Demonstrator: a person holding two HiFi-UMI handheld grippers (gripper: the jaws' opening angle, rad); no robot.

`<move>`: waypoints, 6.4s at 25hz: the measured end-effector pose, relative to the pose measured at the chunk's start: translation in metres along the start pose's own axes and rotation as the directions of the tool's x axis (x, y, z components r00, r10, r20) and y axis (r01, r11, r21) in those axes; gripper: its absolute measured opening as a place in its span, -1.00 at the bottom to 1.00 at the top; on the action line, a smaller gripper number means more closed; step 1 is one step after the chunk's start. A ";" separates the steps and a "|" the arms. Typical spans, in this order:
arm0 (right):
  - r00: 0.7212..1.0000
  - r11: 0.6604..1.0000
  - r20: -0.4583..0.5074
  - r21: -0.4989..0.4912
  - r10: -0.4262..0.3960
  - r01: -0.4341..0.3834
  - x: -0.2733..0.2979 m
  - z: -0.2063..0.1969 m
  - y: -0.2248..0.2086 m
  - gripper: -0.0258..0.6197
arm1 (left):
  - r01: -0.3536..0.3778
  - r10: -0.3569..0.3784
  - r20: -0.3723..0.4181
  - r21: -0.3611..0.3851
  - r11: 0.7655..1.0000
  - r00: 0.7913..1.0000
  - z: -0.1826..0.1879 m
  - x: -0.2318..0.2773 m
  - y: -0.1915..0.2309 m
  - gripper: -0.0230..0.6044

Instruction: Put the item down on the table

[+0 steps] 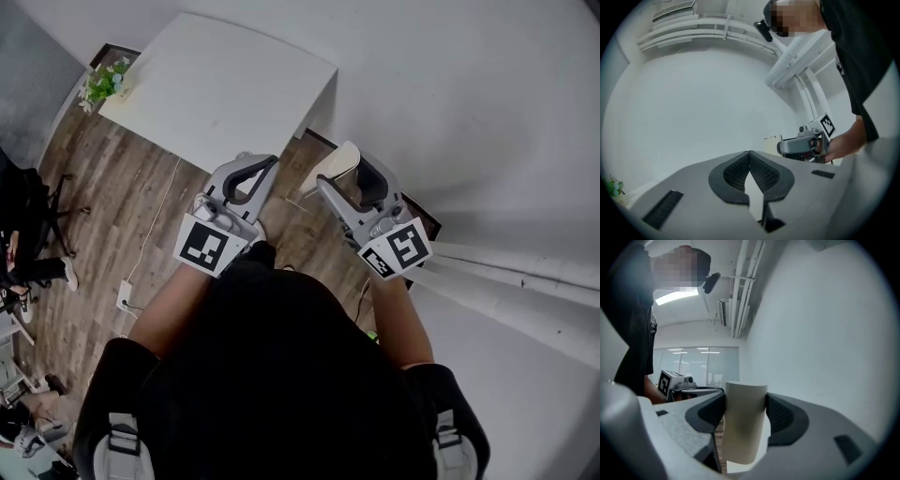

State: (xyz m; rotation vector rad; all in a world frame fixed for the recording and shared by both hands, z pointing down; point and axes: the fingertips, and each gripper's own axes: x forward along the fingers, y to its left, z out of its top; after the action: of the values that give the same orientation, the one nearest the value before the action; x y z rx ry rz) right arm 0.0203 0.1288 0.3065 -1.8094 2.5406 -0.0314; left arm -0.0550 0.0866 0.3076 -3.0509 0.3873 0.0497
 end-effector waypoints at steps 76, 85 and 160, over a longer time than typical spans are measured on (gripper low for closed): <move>0.629 0.934 -0.764 -0.106 0.143 -0.342 0.324 -0.270 -0.367 -0.07 | -0.390 0.383 -0.099 -0.062 0.919 0.918 -0.191 0.298 0.275 -0.95; 0.530 0.895 -0.839 -0.139 0.121 -0.424 0.333 -0.301 -0.368 -0.07 | -0.422 0.411 -0.136 -0.059 0.905 0.901 -0.219 0.301 0.279 -0.95; 0.942 0.969 -0.230 0.070 0.245 -0.235 0.255 -0.125 -0.259 -0.52 | -0.158 0.149 -0.112 -0.072 0.985 0.983 -0.133 0.259 0.238 -0.95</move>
State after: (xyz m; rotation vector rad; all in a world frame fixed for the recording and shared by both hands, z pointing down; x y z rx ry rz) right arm 0.1776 -0.1966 0.4371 -1.5517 2.8812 -0.3115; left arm 0.1389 -0.2173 0.4149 -3.1043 0.6428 -0.0915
